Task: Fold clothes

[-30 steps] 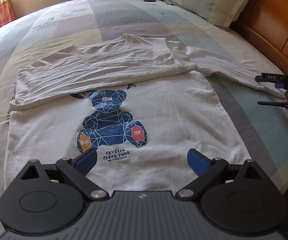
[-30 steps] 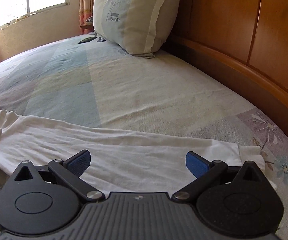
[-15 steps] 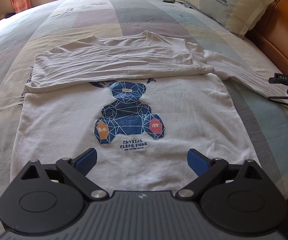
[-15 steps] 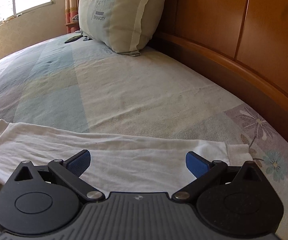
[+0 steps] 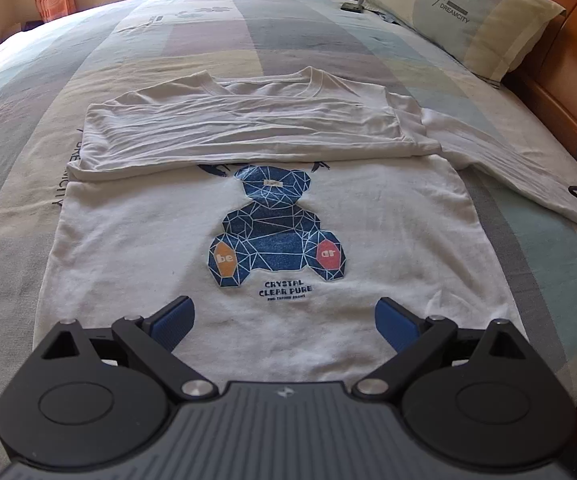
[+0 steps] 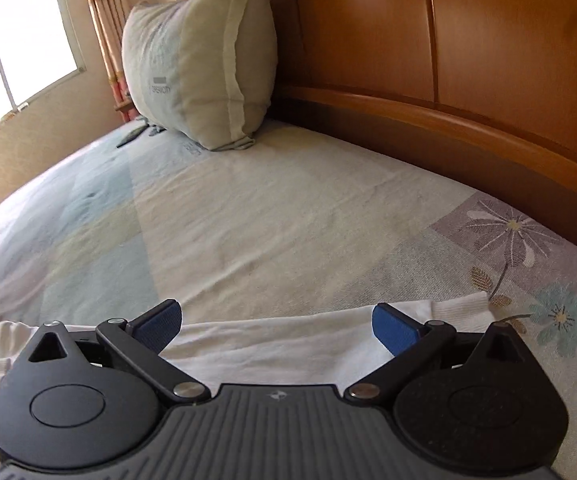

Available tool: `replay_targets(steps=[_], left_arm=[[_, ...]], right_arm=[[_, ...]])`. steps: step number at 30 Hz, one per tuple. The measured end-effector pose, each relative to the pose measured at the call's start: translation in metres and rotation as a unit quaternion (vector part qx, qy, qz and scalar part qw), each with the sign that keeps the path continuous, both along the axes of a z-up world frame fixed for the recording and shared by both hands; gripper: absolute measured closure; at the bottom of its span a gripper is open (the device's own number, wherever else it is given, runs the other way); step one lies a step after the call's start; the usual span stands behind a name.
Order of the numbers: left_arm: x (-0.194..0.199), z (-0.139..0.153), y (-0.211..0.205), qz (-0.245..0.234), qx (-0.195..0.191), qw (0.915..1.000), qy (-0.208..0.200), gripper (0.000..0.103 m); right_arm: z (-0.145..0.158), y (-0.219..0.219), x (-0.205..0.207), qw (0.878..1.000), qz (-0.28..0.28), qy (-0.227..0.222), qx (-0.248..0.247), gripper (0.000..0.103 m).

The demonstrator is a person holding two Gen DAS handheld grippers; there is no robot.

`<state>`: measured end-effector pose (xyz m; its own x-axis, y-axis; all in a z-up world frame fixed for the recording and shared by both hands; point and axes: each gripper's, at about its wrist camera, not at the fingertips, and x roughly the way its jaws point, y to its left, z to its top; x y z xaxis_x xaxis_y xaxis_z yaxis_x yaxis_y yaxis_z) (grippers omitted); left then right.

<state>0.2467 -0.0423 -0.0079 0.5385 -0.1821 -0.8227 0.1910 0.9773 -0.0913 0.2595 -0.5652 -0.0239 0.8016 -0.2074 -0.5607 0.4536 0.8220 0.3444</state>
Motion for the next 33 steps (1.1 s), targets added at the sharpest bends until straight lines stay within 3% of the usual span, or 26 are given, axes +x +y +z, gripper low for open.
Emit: replay_targets(steps=[2,5,7,15,22,29,33], left_arm=[[0.002,-0.002,-0.007,-0.015,0.001,0.9999,0.003,0.006],[0.004,-0.004,-0.017,-0.033,0.004,0.9994,0.006,0.006],[0.005,-0.004,-0.022,-0.042,0.005,0.9991,0.006,0.006],[0.009,-0.004,-0.033,-0.064,0.0,0.9979,0.008,0.006],[0.009,-0.001,-0.037,-0.069,0.008,0.9976,0.009,0.006],[0.01,0.004,-0.036,-0.067,0.01,0.9977,0.002,0.006],[0.01,0.003,-0.039,-0.07,0.009,0.9975,0.005,0.006]], right_arm=[[-0.002,0.002,-0.016,0.998,0.021,-0.039,0.046,0.0],[-0.024,0.01,-0.022,0.997,0.026,-0.002,0.073,0.0],[-0.034,0.016,-0.034,0.998,0.025,-0.001,0.065,0.0],[-0.034,0.002,-0.083,0.991,-0.041,-0.041,0.118,0.0],[-0.051,-0.02,-0.081,0.983,-0.057,-0.083,0.157,0.0],[-0.06,-0.046,-0.075,0.96,-0.091,-0.159,0.214,0.0],[-0.058,-0.042,-0.064,0.96,-0.091,-0.155,0.214,0.0]])
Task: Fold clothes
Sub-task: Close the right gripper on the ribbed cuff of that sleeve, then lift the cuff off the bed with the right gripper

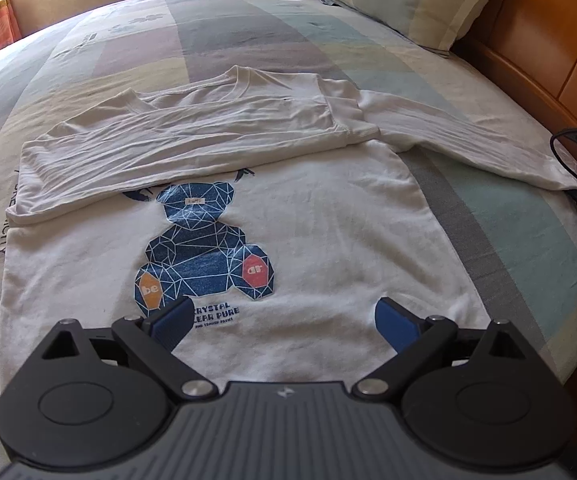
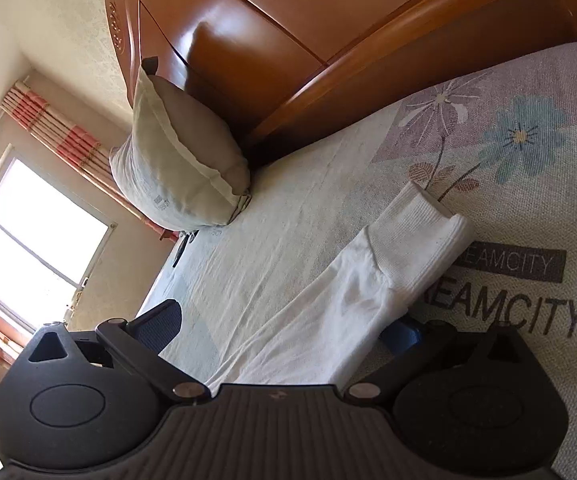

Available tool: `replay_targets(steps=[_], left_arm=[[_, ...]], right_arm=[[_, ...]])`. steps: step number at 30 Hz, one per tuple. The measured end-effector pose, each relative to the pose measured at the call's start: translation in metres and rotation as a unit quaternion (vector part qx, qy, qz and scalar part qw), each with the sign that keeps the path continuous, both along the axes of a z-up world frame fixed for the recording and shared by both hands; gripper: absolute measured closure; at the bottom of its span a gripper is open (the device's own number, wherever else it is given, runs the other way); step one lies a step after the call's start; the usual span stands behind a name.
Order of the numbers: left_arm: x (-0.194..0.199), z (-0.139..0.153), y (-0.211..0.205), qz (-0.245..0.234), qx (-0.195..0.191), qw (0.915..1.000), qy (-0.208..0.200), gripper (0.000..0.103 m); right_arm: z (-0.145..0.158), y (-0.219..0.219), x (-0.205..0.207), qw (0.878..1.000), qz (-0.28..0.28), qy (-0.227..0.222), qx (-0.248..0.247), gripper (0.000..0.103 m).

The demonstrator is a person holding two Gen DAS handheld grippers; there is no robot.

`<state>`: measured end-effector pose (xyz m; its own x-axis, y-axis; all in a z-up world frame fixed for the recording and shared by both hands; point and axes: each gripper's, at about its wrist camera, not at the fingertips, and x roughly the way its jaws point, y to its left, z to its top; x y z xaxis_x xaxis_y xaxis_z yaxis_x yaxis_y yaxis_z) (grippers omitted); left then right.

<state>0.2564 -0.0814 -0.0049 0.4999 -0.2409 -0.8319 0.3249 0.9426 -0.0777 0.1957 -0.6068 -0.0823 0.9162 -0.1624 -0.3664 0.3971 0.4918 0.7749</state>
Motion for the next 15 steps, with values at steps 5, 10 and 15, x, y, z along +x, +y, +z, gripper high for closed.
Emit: replay_targets(steps=[5,10,15], left_arm=[[0.001,-0.002,-0.004,-0.003,0.001,1.0,0.005,0.006],[-0.001,-0.001,-0.007,-0.008,0.007,0.9999,0.007,0.006],[-0.002,-0.001,-0.008,-0.005,0.009,0.9999,0.01,0.006]], right_arm=[[0.004,0.04,0.022,0.993,0.047,0.047,-0.096,0.0],[0.001,0.033,0.041,0.99,0.037,0.046,-0.129,0.0],[-0.001,0.03,0.052,0.988,0.024,0.053,-0.14,0.0]])
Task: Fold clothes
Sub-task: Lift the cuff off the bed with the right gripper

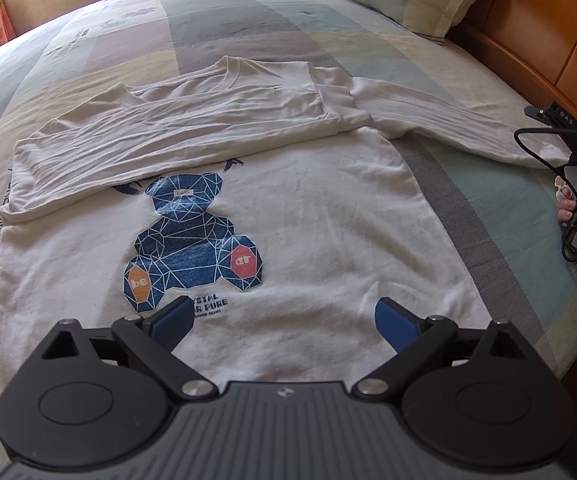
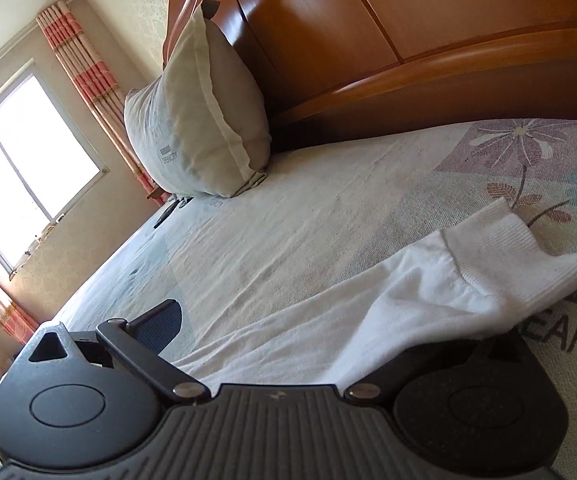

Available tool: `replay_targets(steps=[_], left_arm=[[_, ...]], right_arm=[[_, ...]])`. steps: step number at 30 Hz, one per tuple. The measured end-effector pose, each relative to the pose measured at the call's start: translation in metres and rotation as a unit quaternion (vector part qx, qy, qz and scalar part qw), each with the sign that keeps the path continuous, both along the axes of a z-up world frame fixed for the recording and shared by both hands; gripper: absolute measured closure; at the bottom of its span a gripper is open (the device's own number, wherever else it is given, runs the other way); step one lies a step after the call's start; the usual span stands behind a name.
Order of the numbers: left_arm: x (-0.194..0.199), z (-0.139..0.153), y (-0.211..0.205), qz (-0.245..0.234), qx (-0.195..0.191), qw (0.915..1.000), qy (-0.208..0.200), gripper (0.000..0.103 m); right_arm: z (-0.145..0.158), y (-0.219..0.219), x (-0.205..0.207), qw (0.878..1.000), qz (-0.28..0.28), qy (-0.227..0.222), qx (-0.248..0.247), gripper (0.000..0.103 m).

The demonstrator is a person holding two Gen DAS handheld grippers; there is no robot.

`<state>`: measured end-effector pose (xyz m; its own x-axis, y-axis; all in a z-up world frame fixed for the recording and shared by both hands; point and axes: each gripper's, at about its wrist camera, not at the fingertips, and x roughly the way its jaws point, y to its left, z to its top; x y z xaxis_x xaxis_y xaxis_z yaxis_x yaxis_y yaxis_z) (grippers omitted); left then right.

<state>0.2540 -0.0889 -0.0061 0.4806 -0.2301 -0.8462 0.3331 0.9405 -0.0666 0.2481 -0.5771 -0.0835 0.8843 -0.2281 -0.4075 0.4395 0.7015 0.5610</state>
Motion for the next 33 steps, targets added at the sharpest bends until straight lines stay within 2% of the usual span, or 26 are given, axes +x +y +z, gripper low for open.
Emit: replay_targets(steps=[4,11,13,15,22,33], left_arm=[[0.001,-0.002,0.001,0.007,0.003,1.0,0.005,0.006],[0.001,0.003,0.003,0.009,0.0,1.0,-0.001,0.006],[0.0,0.005,0.005,0.012,-0.003,0.9999,-0.004,0.006],[-0.001,0.007,0.009,0.017,-0.007,0.9998,-0.005,0.006],[-0.004,0.01,0.026,0.026,-0.024,0.9993,-0.013,0.006],[0.001,0.004,0.052,-0.008,-0.047,0.9987,-0.016,0.006]], right_arm=[[-0.003,0.018,-0.006,1.0,0.007,-0.003,-0.018,0.0],[0.003,0.009,0.002,1.0,0.011,0.0,-0.008,0.0],[0.009,0.012,-0.003,1.0,0.017,-0.021,0.0,0.0],[0.017,0.016,-0.007,0.999,0.02,-0.041,-0.002,0.0],[0.05,0.035,0.005,0.997,0.047,-0.051,-0.016,0.0],[0.1,0.088,0.031,0.993,0.09,-0.061,-0.047,0.0]])
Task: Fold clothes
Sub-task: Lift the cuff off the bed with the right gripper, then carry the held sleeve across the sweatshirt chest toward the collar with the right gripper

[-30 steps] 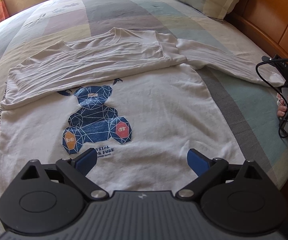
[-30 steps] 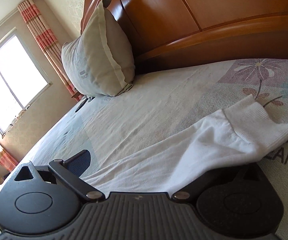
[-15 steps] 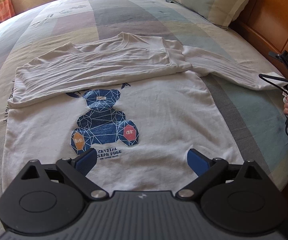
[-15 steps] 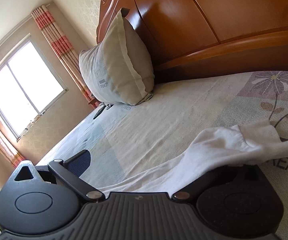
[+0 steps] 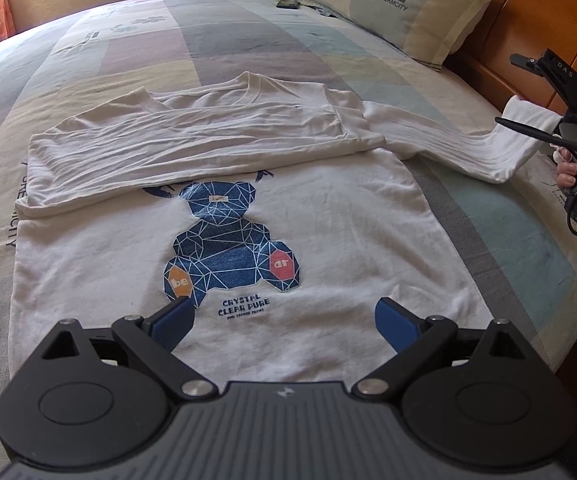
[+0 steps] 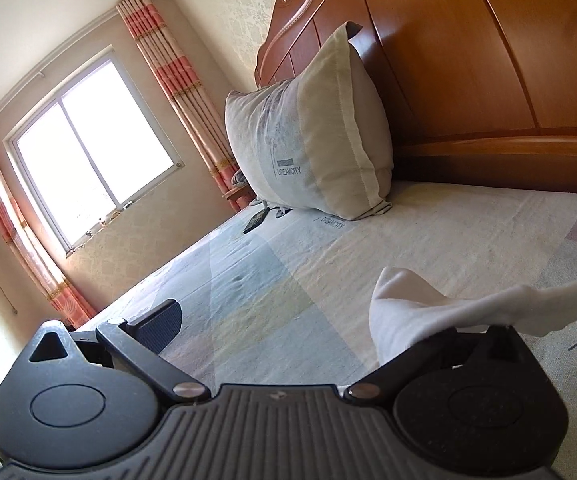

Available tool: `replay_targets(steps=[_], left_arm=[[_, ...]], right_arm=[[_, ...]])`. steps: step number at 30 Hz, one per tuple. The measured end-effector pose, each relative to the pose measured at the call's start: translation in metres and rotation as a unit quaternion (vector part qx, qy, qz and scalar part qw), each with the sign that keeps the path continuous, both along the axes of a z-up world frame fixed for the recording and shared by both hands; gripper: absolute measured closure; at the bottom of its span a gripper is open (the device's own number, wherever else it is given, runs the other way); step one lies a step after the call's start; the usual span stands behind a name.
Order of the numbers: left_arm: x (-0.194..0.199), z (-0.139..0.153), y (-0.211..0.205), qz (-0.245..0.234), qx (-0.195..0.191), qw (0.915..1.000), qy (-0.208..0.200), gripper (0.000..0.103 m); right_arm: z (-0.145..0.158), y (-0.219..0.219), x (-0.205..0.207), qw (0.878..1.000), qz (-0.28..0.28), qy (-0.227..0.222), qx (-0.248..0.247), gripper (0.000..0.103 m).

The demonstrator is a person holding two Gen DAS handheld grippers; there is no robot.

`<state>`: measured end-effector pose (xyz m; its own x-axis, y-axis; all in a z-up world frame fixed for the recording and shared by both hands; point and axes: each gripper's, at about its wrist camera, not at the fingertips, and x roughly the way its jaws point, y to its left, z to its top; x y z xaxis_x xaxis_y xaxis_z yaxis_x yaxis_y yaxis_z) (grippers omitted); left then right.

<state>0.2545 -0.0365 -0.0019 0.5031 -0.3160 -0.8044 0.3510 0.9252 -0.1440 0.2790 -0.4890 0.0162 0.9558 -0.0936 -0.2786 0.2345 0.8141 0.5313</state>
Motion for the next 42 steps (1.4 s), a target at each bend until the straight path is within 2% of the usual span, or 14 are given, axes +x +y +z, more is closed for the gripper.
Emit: replay_targets(steps=[5,11,15,23,33,42], left_arm=[[0.001,-0.005,0.022,-0.012,-0.019,0.9997,0.004,0.006],[-0.007,-0.012,0.057,-0.027,-0.019,0.9994,0.009,0.006],[-0.008,-0.015,0.087,-0.02,-0.019,0.9996,0.011,0.006],[-0.013,-0.024,0.13,-0.015,-0.051,0.9984,0.02,0.006],[-0.022,-0.025,0.143,-0.057,-0.014,0.9981,0.018,0.006],[-0.024,-0.024,0.162,-0.036,-0.007,0.9991,0.018,0.006]], right_arm=[[0.016,0.033,0.011,1.0,0.011,0.001,-0.017,0.0],[0.023,0.08,0.032,0.999,0.027,0.013,-0.03,0.0],[0.03,0.113,0.05,0.998,0.04,0.013,-0.038,0.0],[0.034,0.173,0.094,0.997,0.069,0.02,-0.035,0.0],[0.03,0.245,0.133,0.99,0.13,0.019,-0.043,0.0],[0.025,0.292,0.155,0.985,0.166,0.021,-0.033,0.0]])
